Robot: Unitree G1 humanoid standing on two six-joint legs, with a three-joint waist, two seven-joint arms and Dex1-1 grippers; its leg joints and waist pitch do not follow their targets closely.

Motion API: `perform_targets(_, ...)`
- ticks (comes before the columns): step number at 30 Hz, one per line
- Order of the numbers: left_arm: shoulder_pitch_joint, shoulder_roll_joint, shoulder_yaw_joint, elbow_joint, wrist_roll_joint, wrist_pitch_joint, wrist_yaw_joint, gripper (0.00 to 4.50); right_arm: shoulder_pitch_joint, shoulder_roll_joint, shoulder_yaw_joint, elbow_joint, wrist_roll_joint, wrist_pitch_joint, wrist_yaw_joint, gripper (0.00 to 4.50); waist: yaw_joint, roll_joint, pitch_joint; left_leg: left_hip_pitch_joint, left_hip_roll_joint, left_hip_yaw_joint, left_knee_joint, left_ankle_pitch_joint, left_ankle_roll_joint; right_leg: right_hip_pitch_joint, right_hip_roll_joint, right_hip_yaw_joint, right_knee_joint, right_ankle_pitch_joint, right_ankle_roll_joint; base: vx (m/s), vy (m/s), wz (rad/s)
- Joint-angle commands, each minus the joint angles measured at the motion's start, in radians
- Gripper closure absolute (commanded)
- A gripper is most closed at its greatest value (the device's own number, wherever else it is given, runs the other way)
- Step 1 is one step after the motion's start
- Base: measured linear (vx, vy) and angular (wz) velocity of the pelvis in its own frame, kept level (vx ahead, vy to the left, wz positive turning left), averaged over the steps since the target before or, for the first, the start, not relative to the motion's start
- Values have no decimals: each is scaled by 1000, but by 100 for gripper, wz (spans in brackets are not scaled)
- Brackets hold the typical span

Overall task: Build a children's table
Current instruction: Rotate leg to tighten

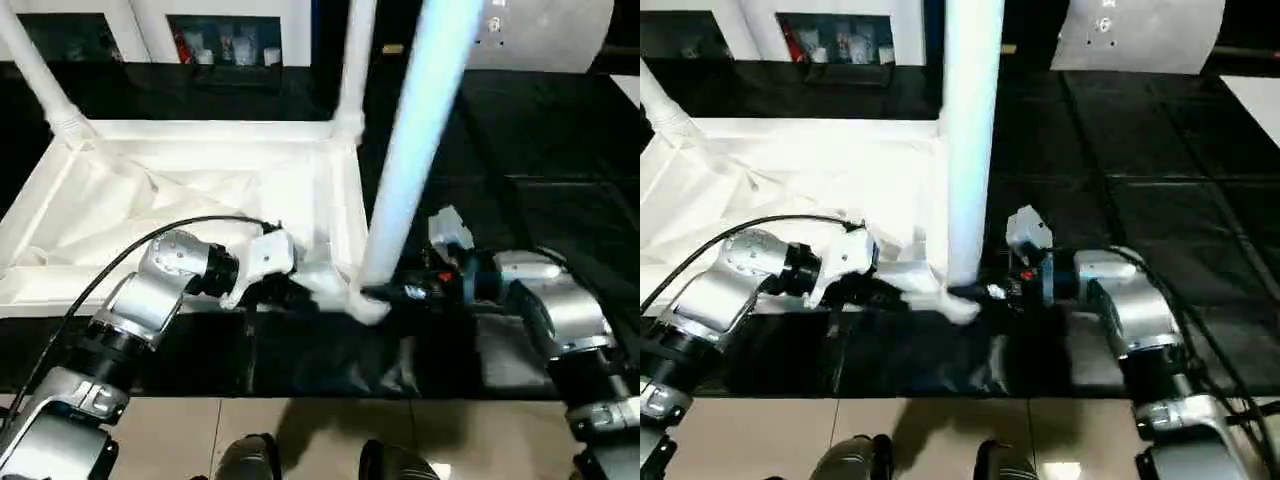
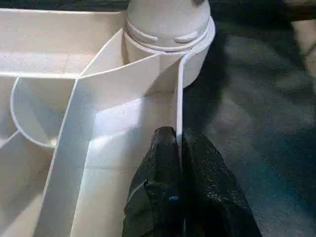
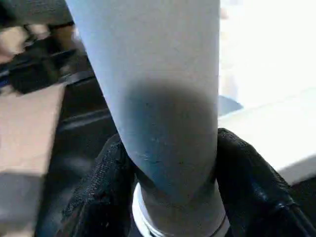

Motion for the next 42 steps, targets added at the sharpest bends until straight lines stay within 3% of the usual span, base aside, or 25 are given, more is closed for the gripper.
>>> perform_targets(1, -37, -61, 2, 2, 4, 40, 86, 450, 8, 69, 29, 0, -37, 42, -142, 249, -11, -6, -66, 26, 65, -24, -77, -184, 51, 47, -96, 52, -83, -354, -198, 0, 0, 0)
perform_targets(4, -91, -136, 27, 62, 28, 110, 230, 450, 5, 156, 12, 1, -64, 100, -316, 251, -25, -5, -64, 27, 62, -28, -82, -210, 21, 45, -92, 52, -88, -399, -176, 0, 0, 0)
perform_targets(9, -160, -236, 50, 148, 52, 155, 390, 450, -1, 261, 11, 33, -112, 122, -505, 251, -32, -7, -65, 27, 60, -28, -82, -215, 21, 43, -94, 53, -91, -379, -175, 0, 0, 0)
perform_targets(15, -243, -361, 105, 243, 61, 183, 589, 450, -80, 400, -81, 175, -147, 111, -840, 253, -43, -2, -69, 27, 57, -27, -82, -203, 22, 44, -92, 54, -91, -320, -186, 0, 0, 0)
perform_targets(16, -254, -378, 114, 251, 59, 187, 609, 450, -91, 418, -95, 186, -151, 99, -879, 253, -43, -4, -72, 22, 58, -26, -82, -176, 33, 51, -92, 53, -86, -264, -194, 0, 0, 0)
perform_targets(19, -257, -397, 115, 251, 59, 191, 617, 450, -109, 461, -140, 201, -146, 30, -953, 253, -42, -4, -77, 21, 58, -23, -77, -122, 64, 52, -93, 54, -78, -156, -216, 0, 0, 0)
perform_targets(22, -247, -382, 95, 242, 73, 180, 597, 450, -109, 470, -154, 195, -139, 18, -960, 184, -40, -4, -78, 17, 55, -21, -75, -73, 100, 58, -91, 52, -70, -74, -234, 0, 0, 0)
perform_targets(24, -241, -372, 87, 237, 78, 167, 581, 450, -108, 466, -159, 192, -136, 18, -957, 173, -40, -5, -77, 15, 55, -22, -74, -69, 122, 60, -92, 50, -70, -68, -237, 0, 0, 0)
perform_targets(27, -234, -360, 83, 234, 84, 154, 562, 450, -110, 457, -166, 192, -134, 12, -945, 140, -41, -1, -71, 19, 59, -22, -80, -119, 105, 56, -91, 49, -80, -152, -227, 0, 0, 0)
perform_targets(29, -200, -318, 68, 209, 83, 118, 493, 450, -101, 388, -148, 165, -131, -34, -826, 127, -41, -1, -70, 18, 60, -25, -82, -152, 89, 58, -92, 49, -83, -197, -215, 0, 0, 0)
perform_targets(31, -197, -316, 67, 208, 84, 115, 489, 450, -100, 383, -146, 164, -132, -38, -819, 105, -42, -1, -71, 17, 61, -24, -82, -146, 88, 58, -92, 51, -81, -179, -215, 0, 0, 0)
perform_targets(32, -174, -292, 63, 189, 81, 114, 455, 450, -92, 336, -135, 153, -144, -71, -763, 98, -44, -2, -74, 16, 60, -23, -80, -125, 91, 60, -92, 52, -77, -144, -223, 0, 0, 0)
perform_targets(36, -144, -258, 54, 164, 77, 84, 405, 450, -87, 275, -135, 150, -144, -104, -686, 62, -44, -7, -79, 10, 57, -20, -71, -53, 134, 67, -90, 51, -64, -26, -251, 0, 0, 0)
perform_targets(38, -106, -208, 39, 126, 68, 58, 334, 450, -85, 183, -126, 144, -137, -127, -555, 51, -42, -6, -83, 12, 59, -18, -66, -14, 165, 67, -88, 50, -55, 47, -273, 0, 0, 0)
perform_targets(42, -83, -171, 24, 107, 63, 0, 280, 450, -84, 126, -116, 145, -140, -145, -479, 45, -41, -6, -79, 12, 61, -17, -66, -39, 171, 66, -89, 48, -60, -1, -274, 0, 0, 0)
